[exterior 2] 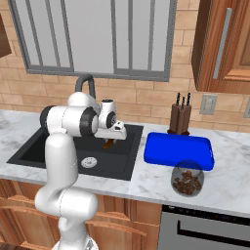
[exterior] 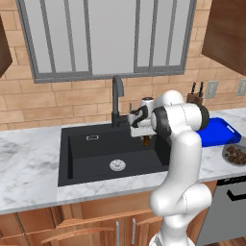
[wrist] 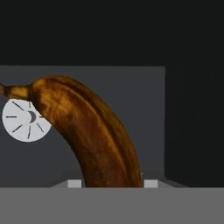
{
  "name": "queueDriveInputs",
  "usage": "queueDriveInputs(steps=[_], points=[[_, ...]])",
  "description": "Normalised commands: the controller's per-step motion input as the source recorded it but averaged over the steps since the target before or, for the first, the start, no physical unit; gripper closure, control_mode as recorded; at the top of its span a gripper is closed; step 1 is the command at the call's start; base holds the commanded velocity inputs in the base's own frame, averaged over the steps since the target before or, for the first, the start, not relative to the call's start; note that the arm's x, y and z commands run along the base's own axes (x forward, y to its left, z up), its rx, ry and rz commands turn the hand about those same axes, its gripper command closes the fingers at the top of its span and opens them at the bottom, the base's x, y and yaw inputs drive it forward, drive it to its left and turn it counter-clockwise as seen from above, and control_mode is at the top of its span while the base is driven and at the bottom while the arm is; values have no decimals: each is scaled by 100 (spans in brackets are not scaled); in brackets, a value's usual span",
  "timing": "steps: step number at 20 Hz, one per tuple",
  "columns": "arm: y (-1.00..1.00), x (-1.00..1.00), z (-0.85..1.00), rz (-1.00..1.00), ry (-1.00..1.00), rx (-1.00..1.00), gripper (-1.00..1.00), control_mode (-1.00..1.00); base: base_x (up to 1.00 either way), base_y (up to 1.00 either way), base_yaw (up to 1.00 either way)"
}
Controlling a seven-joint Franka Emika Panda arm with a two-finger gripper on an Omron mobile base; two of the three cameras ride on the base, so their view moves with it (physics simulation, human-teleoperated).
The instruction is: Pick up all produce items and place them in the sink. Turn on the sink faucet to wash them. Then turn the sink off and put them in the tray.
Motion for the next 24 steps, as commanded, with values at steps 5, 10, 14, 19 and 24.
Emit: queueDriveInputs(steps=[5,10,14,19,24], points=[[-37,-21,54,-4,0,0,100,-100,0,0,0],[-41,-16,36,-9,0,0,100,-100,0,0,0],[-46,-12,34,-12,0,0,100,-100,0,0,0],[-49,-14,29,-13,0,0,100,-100,0,0,0],[-53,-16,22,-14,0,-1,100,-100,0,0,0]])
